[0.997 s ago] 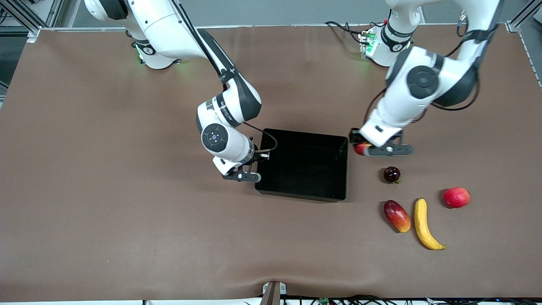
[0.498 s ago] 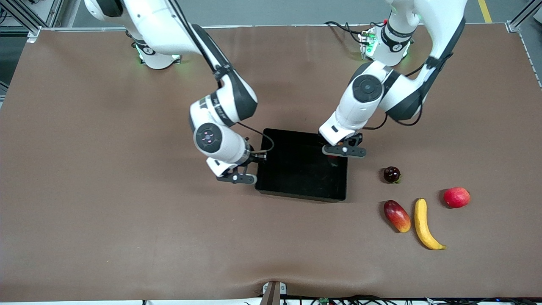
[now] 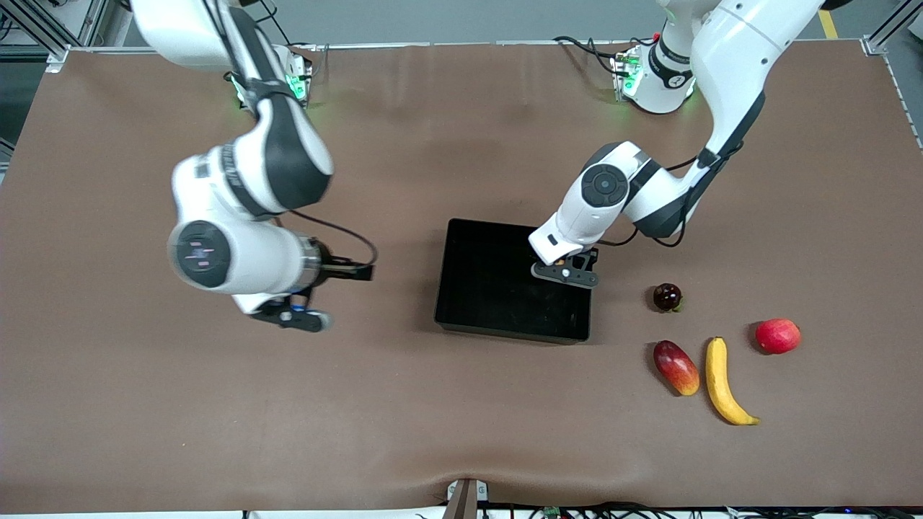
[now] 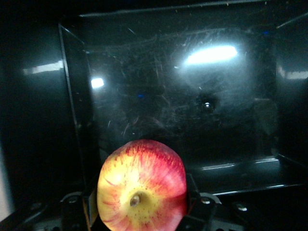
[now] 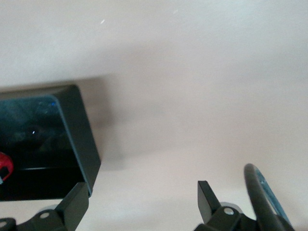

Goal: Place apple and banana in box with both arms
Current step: 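Lower the apple into the box with the left gripper while the right gripper withdraws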

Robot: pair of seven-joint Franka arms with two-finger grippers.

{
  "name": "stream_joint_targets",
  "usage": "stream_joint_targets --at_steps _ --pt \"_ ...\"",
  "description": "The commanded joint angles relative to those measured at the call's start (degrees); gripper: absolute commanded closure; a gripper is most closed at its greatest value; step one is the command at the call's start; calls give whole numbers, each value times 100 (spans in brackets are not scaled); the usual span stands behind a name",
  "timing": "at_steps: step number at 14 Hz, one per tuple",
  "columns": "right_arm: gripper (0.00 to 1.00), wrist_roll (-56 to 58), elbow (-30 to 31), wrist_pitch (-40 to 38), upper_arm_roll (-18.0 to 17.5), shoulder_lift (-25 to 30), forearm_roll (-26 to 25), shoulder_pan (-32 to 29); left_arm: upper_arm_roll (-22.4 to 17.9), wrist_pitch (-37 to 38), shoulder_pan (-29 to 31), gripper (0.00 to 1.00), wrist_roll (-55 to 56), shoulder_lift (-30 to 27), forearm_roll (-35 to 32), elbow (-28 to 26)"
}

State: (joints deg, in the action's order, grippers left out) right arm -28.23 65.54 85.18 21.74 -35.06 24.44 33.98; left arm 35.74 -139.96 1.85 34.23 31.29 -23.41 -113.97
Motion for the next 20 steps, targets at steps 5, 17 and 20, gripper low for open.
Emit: stream_joint_targets --at_steps 5,17,20 --pt "0 1502 -95 -415 1120 517 -519 -119 -14 -13 -211 100 1304 492 -963 270" --pt "0 2770 -59 -573 2028 1387 -782 -58 275 1372 -44 0 1331 -316 -885 821" --pt "0 2788 -51 -590 2036 1466 -765 -119 407 2593 -35 0 1008 -334 -658 1813"
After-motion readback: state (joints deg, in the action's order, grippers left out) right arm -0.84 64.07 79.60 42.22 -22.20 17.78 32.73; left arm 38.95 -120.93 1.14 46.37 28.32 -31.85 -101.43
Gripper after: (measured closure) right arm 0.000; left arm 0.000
